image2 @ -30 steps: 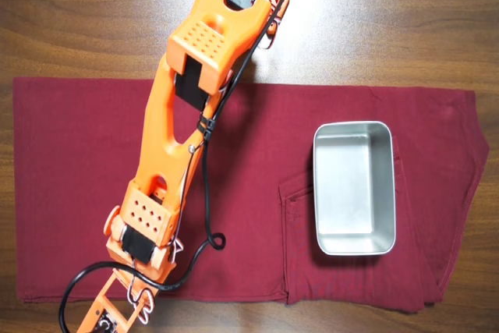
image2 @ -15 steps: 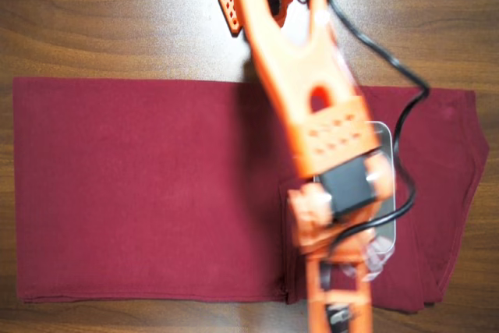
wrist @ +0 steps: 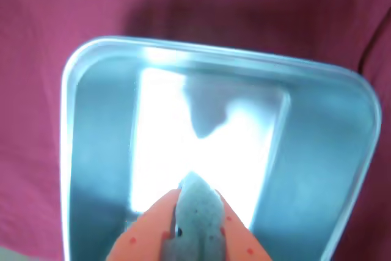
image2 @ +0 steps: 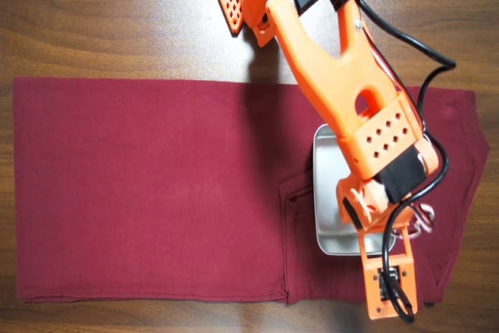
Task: Grab the cube
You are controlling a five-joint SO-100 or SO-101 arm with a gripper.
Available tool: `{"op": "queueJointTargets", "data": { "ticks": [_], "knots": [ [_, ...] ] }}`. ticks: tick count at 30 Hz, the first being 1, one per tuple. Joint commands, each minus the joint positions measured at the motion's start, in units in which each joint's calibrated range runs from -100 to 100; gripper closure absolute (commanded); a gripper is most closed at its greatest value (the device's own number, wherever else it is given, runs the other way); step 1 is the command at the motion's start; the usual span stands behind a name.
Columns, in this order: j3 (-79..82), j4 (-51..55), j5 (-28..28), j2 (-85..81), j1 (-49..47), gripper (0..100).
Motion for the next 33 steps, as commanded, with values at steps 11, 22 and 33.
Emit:
{"op": "queueJointTargets", "data": {
  "ticks": [11,22,33],
  "knots": [
    [2.03,1.81,0.1,-6.14,1.58,63],
    [21.69,-36.27,6.74,-31.97,17.22,100],
    [86.51,-20.6,10.55,-86.74,42.27,100]
  ]
}}
